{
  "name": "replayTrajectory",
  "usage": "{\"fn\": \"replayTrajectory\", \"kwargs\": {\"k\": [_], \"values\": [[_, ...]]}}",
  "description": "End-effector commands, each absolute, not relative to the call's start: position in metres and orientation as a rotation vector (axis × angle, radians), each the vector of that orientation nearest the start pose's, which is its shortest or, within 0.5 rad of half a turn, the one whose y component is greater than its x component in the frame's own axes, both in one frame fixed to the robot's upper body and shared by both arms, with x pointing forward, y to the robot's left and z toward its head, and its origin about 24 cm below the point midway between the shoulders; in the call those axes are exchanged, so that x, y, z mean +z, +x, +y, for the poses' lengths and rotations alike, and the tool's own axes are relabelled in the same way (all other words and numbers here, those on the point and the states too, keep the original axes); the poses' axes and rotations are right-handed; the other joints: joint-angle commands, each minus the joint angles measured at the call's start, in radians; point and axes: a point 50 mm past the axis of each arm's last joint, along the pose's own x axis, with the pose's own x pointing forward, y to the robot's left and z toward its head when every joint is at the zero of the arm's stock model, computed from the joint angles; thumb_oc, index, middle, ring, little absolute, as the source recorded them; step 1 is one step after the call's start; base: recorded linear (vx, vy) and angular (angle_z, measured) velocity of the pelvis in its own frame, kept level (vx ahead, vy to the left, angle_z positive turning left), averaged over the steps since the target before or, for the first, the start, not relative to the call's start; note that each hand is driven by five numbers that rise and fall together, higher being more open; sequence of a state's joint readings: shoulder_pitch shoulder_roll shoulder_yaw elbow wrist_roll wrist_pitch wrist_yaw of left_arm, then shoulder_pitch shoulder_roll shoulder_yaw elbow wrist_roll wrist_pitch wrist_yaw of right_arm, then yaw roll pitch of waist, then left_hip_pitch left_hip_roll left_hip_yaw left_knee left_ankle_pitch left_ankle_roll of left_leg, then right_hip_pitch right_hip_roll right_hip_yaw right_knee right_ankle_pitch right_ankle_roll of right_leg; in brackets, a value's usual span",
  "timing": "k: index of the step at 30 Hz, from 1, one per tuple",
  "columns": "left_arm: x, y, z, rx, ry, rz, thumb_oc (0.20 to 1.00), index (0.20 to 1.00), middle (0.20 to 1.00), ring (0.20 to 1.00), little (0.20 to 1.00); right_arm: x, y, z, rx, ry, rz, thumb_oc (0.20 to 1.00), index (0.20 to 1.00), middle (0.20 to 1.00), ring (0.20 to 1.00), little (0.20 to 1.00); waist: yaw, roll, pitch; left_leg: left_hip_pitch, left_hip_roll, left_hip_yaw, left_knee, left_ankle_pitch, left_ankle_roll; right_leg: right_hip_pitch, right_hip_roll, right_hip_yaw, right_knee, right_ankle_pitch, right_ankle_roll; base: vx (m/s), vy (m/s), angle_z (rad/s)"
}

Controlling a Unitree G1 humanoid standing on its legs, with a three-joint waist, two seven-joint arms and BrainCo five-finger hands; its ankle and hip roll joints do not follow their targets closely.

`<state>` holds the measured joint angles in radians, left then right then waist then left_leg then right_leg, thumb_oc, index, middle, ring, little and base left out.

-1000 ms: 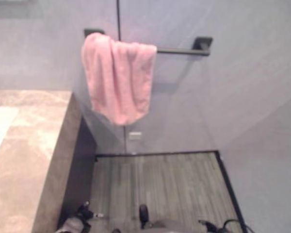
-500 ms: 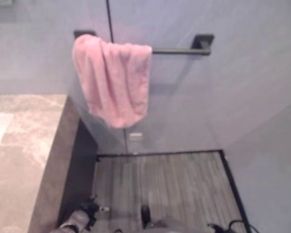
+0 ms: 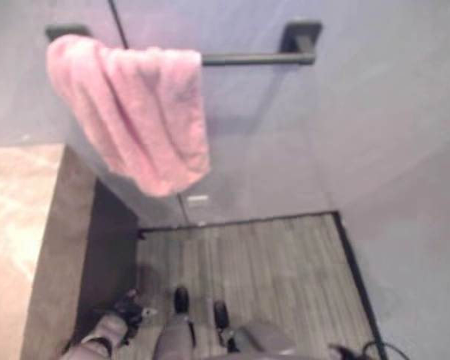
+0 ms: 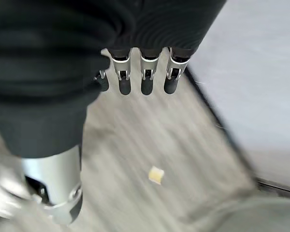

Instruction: Put brush and paste in cup on sink, flatten towel.

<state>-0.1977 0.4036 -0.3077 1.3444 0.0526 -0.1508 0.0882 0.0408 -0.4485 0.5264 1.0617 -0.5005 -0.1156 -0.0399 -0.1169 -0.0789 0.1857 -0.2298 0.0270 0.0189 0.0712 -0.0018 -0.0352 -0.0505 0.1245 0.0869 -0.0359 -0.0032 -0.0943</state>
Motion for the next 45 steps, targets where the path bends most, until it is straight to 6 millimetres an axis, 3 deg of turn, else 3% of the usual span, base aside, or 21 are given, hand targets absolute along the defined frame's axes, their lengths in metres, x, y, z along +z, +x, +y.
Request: {"fn": "replayTrajectory", "kwargs": {"k": [1, 7, 12, 16, 17, 21, 23, 26, 30, 33, 39, 40, 41, 43, 44, 45], "values": [[-0.099, 0.165, 0.326, 0.157, 0.704, 0.921, 1.0, 1.0, 1.0, 1.0, 1.0, -0.14, 0.104, -0.236, 0.641, -1.028, 0.896, 1.0, 1.0, 1.0, 1.0, 1.0, 0.025, -0.04, -0.053, 0.034, -0.001, 0.1, 0.029, -0.06, 0.051, -0.033, -0.157, 0.044, 0.059, -0.1, 0.149, 0.09, 0.11, -0.59], [-0.1, 0.162, 0.326, 0.149, 0.713, 0.916, 1.0, 1.0, 1.0, 1.0, 1.0, -0.119, 0.126, -0.227, 0.712, -1.07, 0.716, 1.0, 1.0, 1.0, 1.0, 1.0, 0.028, -0.058, -0.063, 0.057, 0.013, 0.124, 0.044, -0.077, 0.044, -0.017, -0.156, 0.053, 0.042, -0.111, 0.146, 0.08, -0.011, -0.43], [-0.11, 0.151, 0.317, 0.129, 0.698, 0.956, 1.0, 1.0, 1.0, 1.0, 1.0, -0.119, 0.118, -0.238, 0.662, -1.037, 0.766, 1.0, 1.0, 1.0, 1.0, 1.0, 0.02, -0.06, -0.072, 0.079, 0.025, 0.124, 0.048, -0.086, 0.038, 0.002, -0.148, 0.052, 0.035, -0.118, 0.139, 0.06, -0.055, 0.03], [-0.122, 0.135, 0.308, 0.124, 0.654, 1.008, 1.0, 1.0, 1.0, 1.0, 1.0, -0.136, 0.097, -0.256, 0.453, -0.898, 0.958, 1.0, 1.0, 1.0, 1.0, 1.0, 0.008, -0.057, -0.083, 0.11, 0.039, 0.142, 0.034, -0.083, 0.031, 0.013, -0.135, 0.06, 0.038, -0.122, 0.132, 0.05, -0.038, -0.07], [-0.156, 0.091, 0.256, 0.003, 0.484, 1.212, 1.0, 1.0, 1.0, 1.0, 1.0, -0.155, 0.075, -0.266, 0.257, -0.724, 1.22, 1.0, 1.0, 1.0, 1.0, 1.0, 0.051, 0.008, -0.04, 0.078, -0.035, 0.07, 0.097, -0.128, 0.055, -0.056, -0.085, -0.029, 0.173, -0.182, 0.108, 0.08, -0.034, -0.06], [-0.154, 0.102, 0.253, -0.023, 0.491, 1.168, 1.0, 1.0, 1.0, 1.0, 1.0, -0.156, 0.065, -0.268, 0.166, -0.598, 1.246, 1.0, 1.0, 1.0, 1.0, 1.0, 0.03, 0.008, -0.045, 0.081, -0.036, 0.08, 0.115, -0.14, 0.053, -0.047, -0.089, -0.056, 0.196, -0.207, 0.109, 0.05, 0.003, 0.18], [-0.153, 0.107, 0.252, -0.025, 0.496, 1.154, 1.0, 1.0, 1.0, 1.0, 1.0, -0.155, 0.065, -0.271, 0.106, -0.555, 1.242, 1.0, 1.0, 1.0, 1.0, 1.0, 0.009, 0.01, -0.035, 0.05, -0.018, 0.159, 0.175, -0.156, 0.052, -0.041, -0.1, -0.074, 0.19, -0.202, 0.112, 0.02, 0.088, 0.28], [-0.156, 0.097, 0.254, -0.027, 0.496, 1.189, 1.0, 1.0, 1.0, 1.0, 1.0, -0.155, 0.064, -0.27, 0.124, -0.575, 1.256, 1.0, 1.0, 1.0, 1.0, 1.0, 0.019, 0.019, -0.046, 0.067, -0.025, 0.156, 0.142, -0.174, 0.065, -0.038, -0.099, -0.069, 0.179, -0.192, 0.122, 0.09, 0.146, 0.17], [-0.158, 0.075, 0.263, -0.042, 0.529, 1.265, 1.0, 1.0, 1.0, 1.0, 1.0, -0.153, 0.08, -0.262, 0.162, -0.557, 1.184, 1.0, 1.0, 1.0, 1.0, 1.0, 0.03, 0.02, -0.06, 0.11, -0.04, 0.155, 0.098, -0.181, 0.093, -0.031, -0.106, -0.047, 0.205, -0.186, 0.147, 0.1, 0.18, -0.16], [-0.156, 0.067, 0.271, -0.025, 0.541, 1.293, 1.0, 1.0, 1.0, 1.0, 1.0, -0.153, 0.082, -0.259, 0.164, -0.525, 1.169, 1.0, 1.0, 1.0, 1.0, 1.0, 0.032, 0.02, -0.076, 0.15, -0.051, 0.16, 0.052, -0.177, 0.104, -0.03, -0.111, -0.038, 0.23, -0.182, 0.167, 0.07, 0.183, -0.22], [-0.155, 0.065, 0.276, -0.027, 0.56, 1.297, 1.0, 1.0, 1.0, 1.0, 1.0, -0.152, 0.089, -0.258, 0.156, -0.549, 1.146, 1.0, 1.0, 1.0, 1.0, 1.0, 0.032, 0.03, -0.086, 0.196, -0.076, 0.144, 0.048, -0.197, 0.129, -0.026, -0.126, -0.032, 0.309, -0.19, 0.185, 0.05, 0.171, -0.06], [-0.155, 0.066, 0.276, -0.029, 0.564, 1.291, 1.0, 1.0, 1.0, 1.0, 1.0, -0.152, 0.093, -0.257, 0.153, -0.543, 1.131, 1.0, 1.0, 1.0, 1.0, 1.0, 0.031, 0.032, -0.081, 0.207, -0.084, 0.14, 0.044, -0.199, 0.137, -0.045, -0.132, -0.029, 0.365, -0.171, 0.196, -0.02, 0.232, -0.03], [-0.155, 0.07, 0.274, -0.049, 0.575, 1.277, 1.0, 1.0, 1.0, 1.0, 1.0, -0.151, 0.099, -0.252, 0.164, -0.535, 1.103, 1.0, 1.0, 1.0, 1.0, 1.0, 0.031, 0.029, -0.071, 0.226, -0.105, 0.137, 0.034, -0.2, 0.158, -0.109, -0.147, -0.013, 0.5, -0.084, 0.209, -0.04, 0.298, -0.1], [-0.154, 0.073, 0.274, -0.076, 0.595, 1.268, 1.0, 1.0, 1.0, 1.0, 1.0, -0.149, 0.11, -0.247, 0.149, -0.498, 1.066, 1.0, 1.0, 1.0, 1.0, 1.0, 0.029, 0.022, -0.037, 0.235, -0.113, 0.159, 0.04, -0.204, 0.174, -0.188, -0.16, -0.015, 0.618, -0.004, 0.204, -0.08, 0.209, -0.16], [-0.154, 0.075, 0.274, -0.088, 0.603, 1.262, 1.0, 1.0, 1.0, 1.0, 1.0, -0.147, 0.116, -0.244, 0.141, -0.472, 1.038, 1.0, 1.0, 1.0, 1.0, 1.0, 0.029, 0.026, -0.028, 0.236, -0.112, 0.16, 0.044, -0.208, 0.171, -0.21, -0.161, -0.033, 0.644, -0.031, 0.203, -0.04, 0.096, 0.02], [-0.153, 0.076, 0.274, -0.107, 0.62, 1.254, 1.0, 1.0, 1.0, 1.0, 1.0, -0.141, 0.129, -0.238, 0.176, -0.475, 0.97, 1.0, 1.0, 1.0, 1.0, 1.0, 0.023, 0.026, -0.024, 0.231, -0.111, 0.161, 0.055, -0.209, 0.163, -0.233, -0.121, -0.013, 0.623, -0.079, 0.201, 0.01, 0.045, -0.05]]}}
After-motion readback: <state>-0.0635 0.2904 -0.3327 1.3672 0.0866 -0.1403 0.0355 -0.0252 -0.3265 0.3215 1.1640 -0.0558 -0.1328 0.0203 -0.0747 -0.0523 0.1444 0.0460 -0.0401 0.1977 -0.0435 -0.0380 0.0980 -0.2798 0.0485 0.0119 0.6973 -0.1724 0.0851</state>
